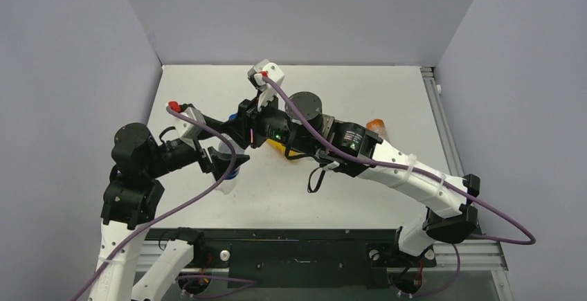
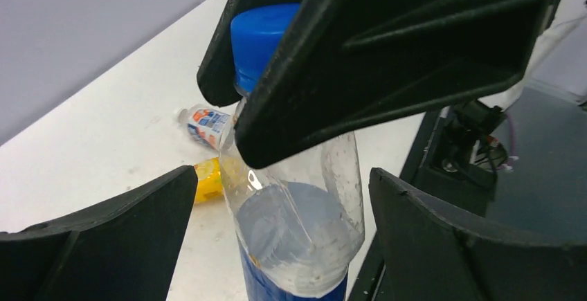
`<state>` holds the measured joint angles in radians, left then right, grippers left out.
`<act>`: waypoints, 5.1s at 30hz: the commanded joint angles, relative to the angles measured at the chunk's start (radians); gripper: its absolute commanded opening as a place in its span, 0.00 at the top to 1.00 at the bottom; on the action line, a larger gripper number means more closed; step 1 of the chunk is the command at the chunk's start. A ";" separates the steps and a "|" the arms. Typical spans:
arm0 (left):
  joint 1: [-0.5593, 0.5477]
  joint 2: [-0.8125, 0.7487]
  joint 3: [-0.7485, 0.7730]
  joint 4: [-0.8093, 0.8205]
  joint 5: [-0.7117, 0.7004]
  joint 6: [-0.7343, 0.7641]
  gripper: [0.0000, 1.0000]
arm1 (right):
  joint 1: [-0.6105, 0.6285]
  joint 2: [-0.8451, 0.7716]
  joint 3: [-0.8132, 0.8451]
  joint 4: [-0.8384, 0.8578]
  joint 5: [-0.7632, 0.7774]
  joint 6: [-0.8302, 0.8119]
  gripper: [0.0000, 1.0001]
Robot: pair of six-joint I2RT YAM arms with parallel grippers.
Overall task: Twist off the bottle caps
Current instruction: Unscrew the bottle cap from the plastic bottle.
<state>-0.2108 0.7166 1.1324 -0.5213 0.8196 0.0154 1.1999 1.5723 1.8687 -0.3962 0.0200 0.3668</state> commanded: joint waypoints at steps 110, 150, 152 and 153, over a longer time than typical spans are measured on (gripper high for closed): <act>-0.029 -0.126 -0.071 0.130 -0.171 0.161 0.91 | 0.144 0.022 0.271 -0.072 0.265 0.017 0.53; -0.029 -0.134 -0.043 0.133 -0.104 0.082 0.93 | 0.126 -0.009 0.187 -0.027 0.347 0.017 0.87; -0.029 -0.130 -0.038 0.134 -0.094 0.072 0.93 | 0.127 -0.019 0.181 -0.020 0.327 0.004 0.91; -0.029 -0.128 -0.032 0.136 -0.079 0.057 0.93 | 0.124 -0.031 0.178 -0.011 0.288 -0.002 0.92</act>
<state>-0.2405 0.5930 1.0573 -0.4240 0.6899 0.0978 1.3304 1.6104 2.0583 -0.4576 0.3344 0.3885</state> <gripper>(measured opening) 0.432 0.312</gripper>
